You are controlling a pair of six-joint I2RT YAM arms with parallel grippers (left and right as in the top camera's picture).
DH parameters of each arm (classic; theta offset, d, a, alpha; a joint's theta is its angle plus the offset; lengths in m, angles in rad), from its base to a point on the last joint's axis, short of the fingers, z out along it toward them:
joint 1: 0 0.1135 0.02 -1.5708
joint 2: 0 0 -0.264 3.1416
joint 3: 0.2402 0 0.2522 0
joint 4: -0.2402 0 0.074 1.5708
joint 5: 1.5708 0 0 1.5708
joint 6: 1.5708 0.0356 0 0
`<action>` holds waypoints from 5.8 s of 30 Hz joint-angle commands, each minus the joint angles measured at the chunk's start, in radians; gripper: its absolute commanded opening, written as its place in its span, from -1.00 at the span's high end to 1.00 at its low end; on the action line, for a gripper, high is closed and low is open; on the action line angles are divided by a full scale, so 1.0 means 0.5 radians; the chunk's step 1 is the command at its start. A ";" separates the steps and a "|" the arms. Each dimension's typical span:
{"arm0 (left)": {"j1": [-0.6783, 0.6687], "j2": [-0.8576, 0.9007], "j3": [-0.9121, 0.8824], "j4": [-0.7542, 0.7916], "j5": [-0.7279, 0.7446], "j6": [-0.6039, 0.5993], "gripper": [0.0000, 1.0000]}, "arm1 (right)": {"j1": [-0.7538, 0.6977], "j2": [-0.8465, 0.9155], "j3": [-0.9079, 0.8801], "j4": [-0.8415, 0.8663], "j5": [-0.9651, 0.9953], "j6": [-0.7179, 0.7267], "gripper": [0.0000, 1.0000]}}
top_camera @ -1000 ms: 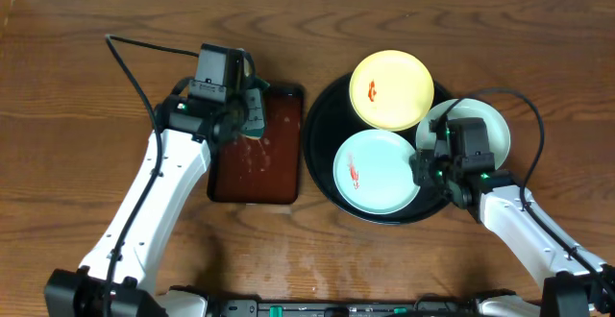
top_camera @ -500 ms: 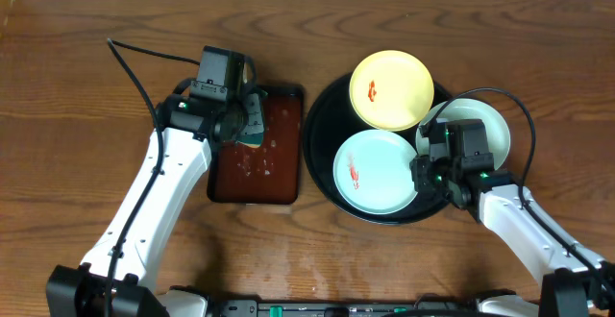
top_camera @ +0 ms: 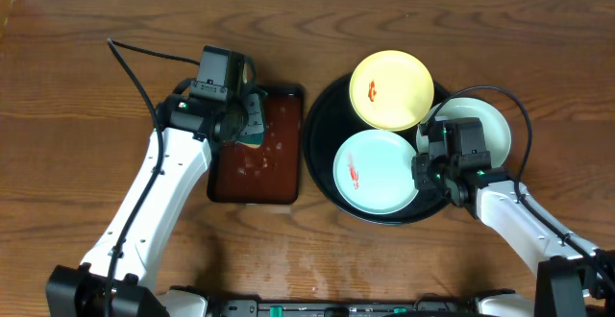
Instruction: Clean dirty plates on tray and stack at the side
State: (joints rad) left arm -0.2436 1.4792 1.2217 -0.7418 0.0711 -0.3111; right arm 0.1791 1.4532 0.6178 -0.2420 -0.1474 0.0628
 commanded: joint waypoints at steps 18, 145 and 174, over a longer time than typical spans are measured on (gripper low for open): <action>-0.013 0.018 0.040 0.240 -0.185 0.028 0.85 | 0.012 0.014 0.003 -0.020 0.002 0.112 0.98; -0.539 0.137 -0.073 0.581 0.649 -0.529 0.85 | 0.012 0.014 0.002 -0.049 -0.001 0.143 0.82; -0.580 0.185 -0.079 0.201 0.305 -0.134 0.86 | 0.012 0.014 -0.018 -0.070 0.002 0.195 0.71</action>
State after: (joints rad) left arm -0.4667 1.5654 1.1839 -0.6510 0.1547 -0.4061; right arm 0.1783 1.4544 0.6170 -0.2794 -0.1310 0.1493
